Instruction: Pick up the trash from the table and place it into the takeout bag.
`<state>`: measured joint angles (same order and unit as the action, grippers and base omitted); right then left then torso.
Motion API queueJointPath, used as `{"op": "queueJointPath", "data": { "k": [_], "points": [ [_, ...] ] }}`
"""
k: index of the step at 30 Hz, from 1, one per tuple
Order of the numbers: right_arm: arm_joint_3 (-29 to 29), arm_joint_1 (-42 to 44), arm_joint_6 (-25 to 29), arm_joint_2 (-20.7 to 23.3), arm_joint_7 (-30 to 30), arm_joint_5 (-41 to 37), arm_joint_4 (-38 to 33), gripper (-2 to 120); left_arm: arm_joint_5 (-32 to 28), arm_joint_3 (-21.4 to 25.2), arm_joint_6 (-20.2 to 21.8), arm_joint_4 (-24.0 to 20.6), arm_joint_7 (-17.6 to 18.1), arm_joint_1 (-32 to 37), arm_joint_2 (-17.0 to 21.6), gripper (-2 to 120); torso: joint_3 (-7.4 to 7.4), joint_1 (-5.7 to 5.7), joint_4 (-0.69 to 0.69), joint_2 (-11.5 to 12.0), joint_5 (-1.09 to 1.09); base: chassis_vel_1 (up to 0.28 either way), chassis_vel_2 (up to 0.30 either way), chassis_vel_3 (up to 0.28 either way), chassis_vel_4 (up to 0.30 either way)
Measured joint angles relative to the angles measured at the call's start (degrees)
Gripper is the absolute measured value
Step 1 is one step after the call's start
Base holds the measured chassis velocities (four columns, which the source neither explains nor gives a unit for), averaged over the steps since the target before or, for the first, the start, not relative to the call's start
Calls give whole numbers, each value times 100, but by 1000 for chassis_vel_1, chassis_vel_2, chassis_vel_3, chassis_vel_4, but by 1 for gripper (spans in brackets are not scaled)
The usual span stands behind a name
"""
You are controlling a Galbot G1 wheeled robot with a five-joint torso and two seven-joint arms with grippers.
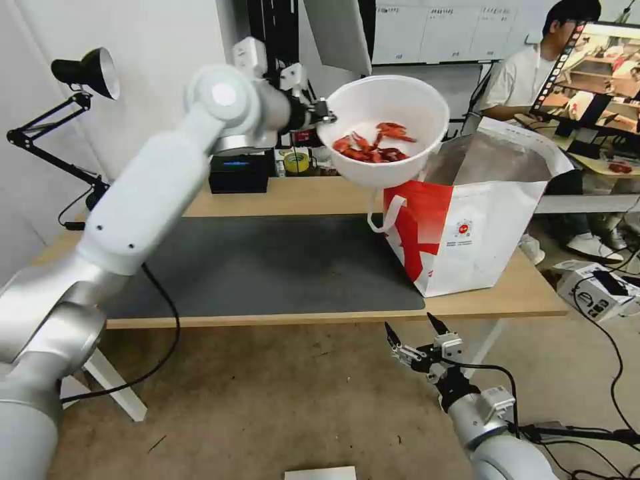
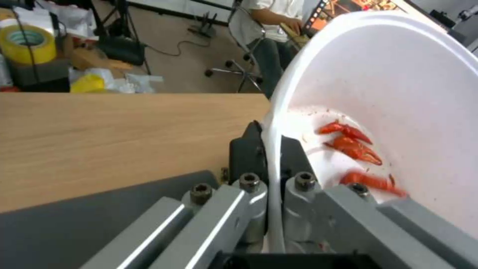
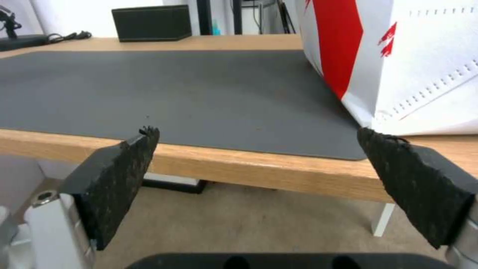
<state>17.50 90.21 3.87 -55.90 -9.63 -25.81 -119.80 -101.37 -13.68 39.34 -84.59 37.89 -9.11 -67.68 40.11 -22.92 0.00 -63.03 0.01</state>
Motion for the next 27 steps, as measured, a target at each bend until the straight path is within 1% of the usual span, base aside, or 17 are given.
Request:
{"op": "queueJointPath", "data": {
  "k": [2,3,6,7,11,12,15,16,19,20,22,23,24,27],
  "points": [
    [0,0,0,0,0,0,0,100,39,-16,-80,216,43,-72,-223,0,0,0,0,0,0,0,0,0,0],
    [0,0,0,0,0,0,0,100,39,-16,-80,216,43,-72,-223,0,0,0,0,0,0,0,0,0,0],
    [0,0,0,0,0,0,0,100,176,-72,-180,536,81,-160,-583,0,0,0,0,0,0,0,0,0,0],
    [0,0,0,0,0,0,0,100,176,-72,-180,536,81,-160,-583,0,0,0,0,0,0,0,0,0,0],
    [0,0,0,0,0,0,0,100,450,-127,-439,972,112,-217,-1121,0,0,0,0,0,1,0,0,0,0],
    [0,0,0,0,0,0,0,100,450,-127,-439,972,112,-217,-1121,0,0,0,0,0,1,0,0,0,0],
    [0,0,0,0,0,0,0,100,764,-217,-700,1234,107,-219,-1474,0,0,0,-1,1,1,0,0,0,0],
    [0,0,0,0,0,0,0,100,764,-217,-700,1234,107,-219,-1474,0,0,0,-1,1,1,0,0,0,0],
    [0,0,0,0,0,0,0,100,1079,-285,-1080,1446,107,-214,-1765,0,-1,0,0,0,1,0,0,0,0],
    [0,0,0,0,0,0,0,100,1079,-285,-1080,1446,107,-214,-1765,0,-1,0,0,0,1,0,0,0,0],
    [0,0,0,0,0,0,0,100,1187,-301,-1204,1500,111,-198,-1850,0,-1,0,-1,0,1,0,0,0,0],
    [0,0,0,0,0,0,0,100,1342,-332,-1314,1552,123,-168,-1939,0,-1,0,-1,1,1,0,0,0,0],
    [0,0,0,0,0,0,0,100,1342,-332,-1314,1552,123,-168,-1939,0,-1,0,-1,1,1,0,0,0,0],
    [0,0,0,0,0,0,0,100,1727,-492,-1465,1596,131,-100,-2026,0,0,0,0,0,0,0,0,0,0]
  ]
}}
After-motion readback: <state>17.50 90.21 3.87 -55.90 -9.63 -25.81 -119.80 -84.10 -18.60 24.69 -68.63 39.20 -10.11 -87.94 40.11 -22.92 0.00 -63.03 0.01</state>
